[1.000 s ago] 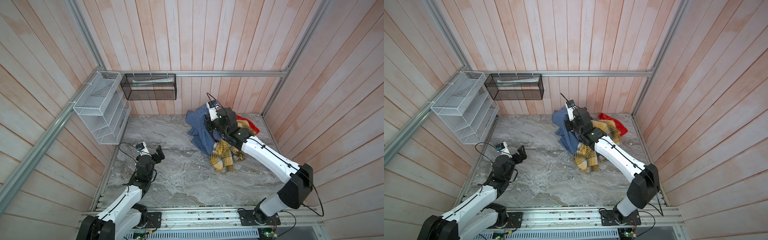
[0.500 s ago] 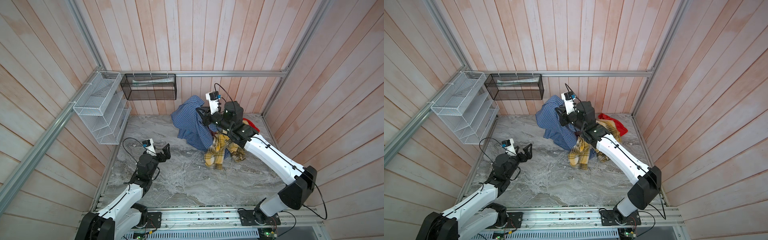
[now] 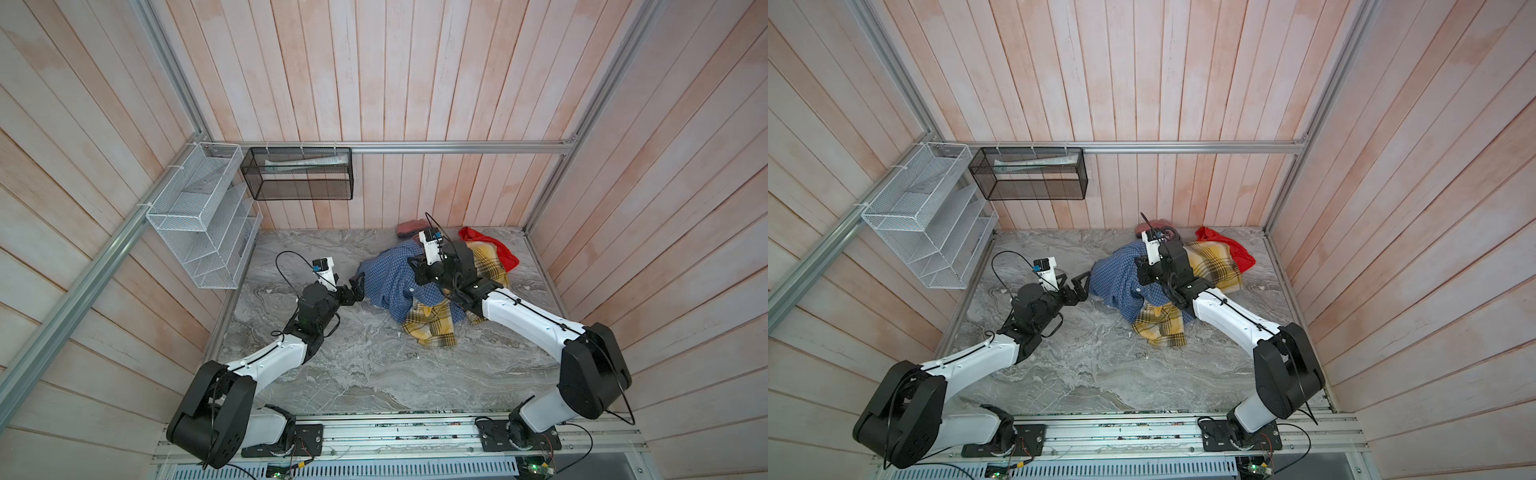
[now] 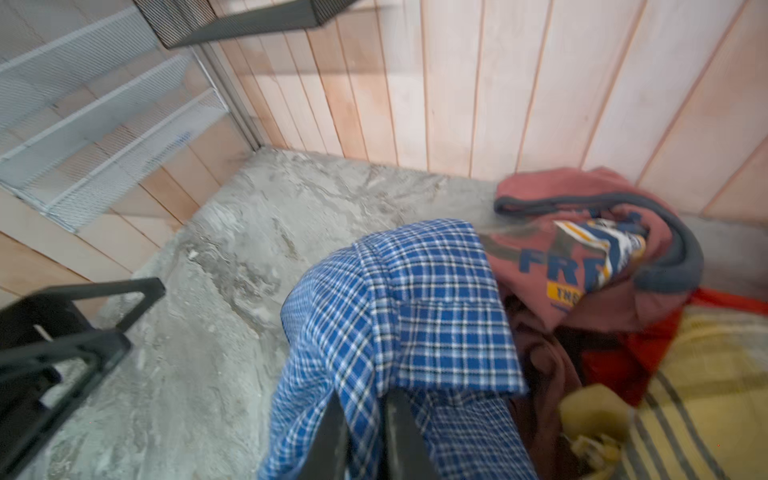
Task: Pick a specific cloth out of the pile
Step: 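Grasp the shirt with the left gripper while the right gripper presses the plaid blanket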
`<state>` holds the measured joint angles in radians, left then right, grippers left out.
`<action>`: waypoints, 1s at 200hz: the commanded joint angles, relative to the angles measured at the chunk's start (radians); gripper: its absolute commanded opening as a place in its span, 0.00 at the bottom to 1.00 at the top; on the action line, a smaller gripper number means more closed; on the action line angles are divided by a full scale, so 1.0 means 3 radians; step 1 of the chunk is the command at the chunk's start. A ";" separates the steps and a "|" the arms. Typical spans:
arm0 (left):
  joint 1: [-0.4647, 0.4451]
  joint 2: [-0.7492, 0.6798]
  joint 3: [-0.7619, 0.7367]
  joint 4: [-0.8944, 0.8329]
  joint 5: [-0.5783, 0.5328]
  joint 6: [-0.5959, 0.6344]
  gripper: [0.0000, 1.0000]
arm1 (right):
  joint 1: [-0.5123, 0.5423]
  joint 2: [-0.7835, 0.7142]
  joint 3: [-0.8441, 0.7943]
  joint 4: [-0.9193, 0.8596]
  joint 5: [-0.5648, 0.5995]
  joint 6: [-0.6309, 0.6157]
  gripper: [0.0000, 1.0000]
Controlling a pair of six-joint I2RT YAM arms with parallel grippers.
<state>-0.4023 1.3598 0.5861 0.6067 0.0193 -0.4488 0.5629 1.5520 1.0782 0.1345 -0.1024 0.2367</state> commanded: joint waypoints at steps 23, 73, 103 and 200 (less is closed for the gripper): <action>-0.0009 0.0659 0.0779 -0.0477 0.0639 0.0038 1.00 | -0.0117 0.0239 -0.0150 0.0174 -0.0450 -0.0103 0.00; -0.0229 0.1195 0.1278 -0.0856 0.0810 0.0419 1.00 | -0.0015 0.0385 -0.0133 0.0272 -0.0596 -0.0007 0.03; -0.0384 0.1417 0.1553 -0.1378 0.0843 0.0770 1.00 | -0.0130 0.0509 -0.0028 0.0024 -0.0515 -0.0030 0.03; -0.0515 0.2260 0.2154 -0.1745 0.0868 0.0897 0.60 | -0.0252 0.0059 -0.0247 -0.0136 -0.0231 -0.0175 0.65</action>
<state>-0.5507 1.9957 1.1950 0.1566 0.2649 -0.1989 0.5137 1.6455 1.0283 0.1322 -0.2165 0.2047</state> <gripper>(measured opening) 0.723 0.609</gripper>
